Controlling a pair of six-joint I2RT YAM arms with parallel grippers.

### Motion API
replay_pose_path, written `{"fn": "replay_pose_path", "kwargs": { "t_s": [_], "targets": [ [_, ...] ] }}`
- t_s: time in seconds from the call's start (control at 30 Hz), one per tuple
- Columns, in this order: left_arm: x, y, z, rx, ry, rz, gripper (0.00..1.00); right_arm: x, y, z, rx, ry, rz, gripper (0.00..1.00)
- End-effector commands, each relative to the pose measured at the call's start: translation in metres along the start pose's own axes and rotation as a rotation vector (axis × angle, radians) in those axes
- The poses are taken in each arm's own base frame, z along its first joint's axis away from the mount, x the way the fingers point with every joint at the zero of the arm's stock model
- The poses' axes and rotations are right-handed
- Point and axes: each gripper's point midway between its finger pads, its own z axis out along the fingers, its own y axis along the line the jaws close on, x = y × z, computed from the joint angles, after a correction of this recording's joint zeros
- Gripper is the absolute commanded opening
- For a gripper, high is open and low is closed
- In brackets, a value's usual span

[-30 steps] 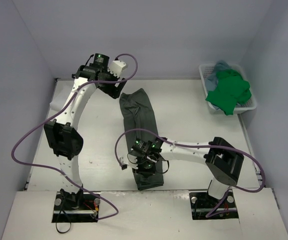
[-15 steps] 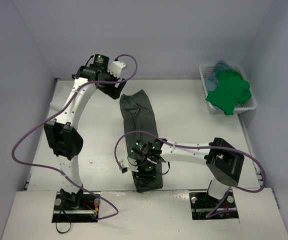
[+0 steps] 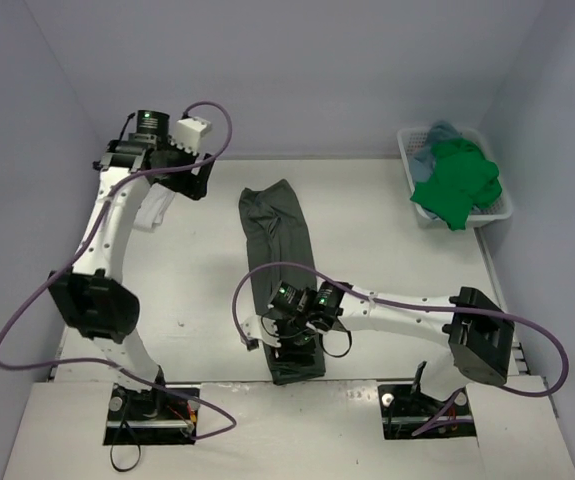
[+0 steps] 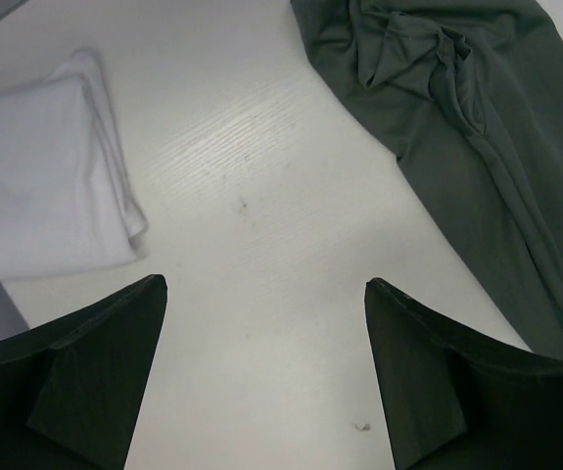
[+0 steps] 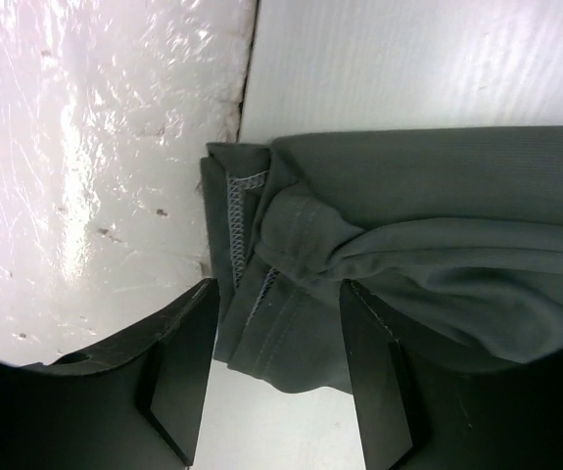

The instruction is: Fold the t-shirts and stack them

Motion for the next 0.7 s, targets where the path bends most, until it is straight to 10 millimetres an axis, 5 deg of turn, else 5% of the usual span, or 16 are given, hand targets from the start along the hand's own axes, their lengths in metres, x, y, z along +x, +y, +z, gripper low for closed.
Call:
{"fn": "replay_pose_path", "kwargs": {
  "t_s": [0.0,0.3,0.67],
  "targets": [
    [-0.013,-0.007,-0.071,-0.033,-0.153,-0.001,0.76,0.01,0.008,0.0,0.033,0.058,-0.02,0.5],
    [0.044,-0.009,-0.146,-0.085,-0.252,-0.087,0.76,0.044,0.005,0.021,0.101,0.233,-0.009,0.5],
    [0.095,-0.031,-0.161,-0.076,-0.286,-0.127,0.77,0.057,0.002,0.044,0.071,0.313,0.004,0.5]
  ]
}}
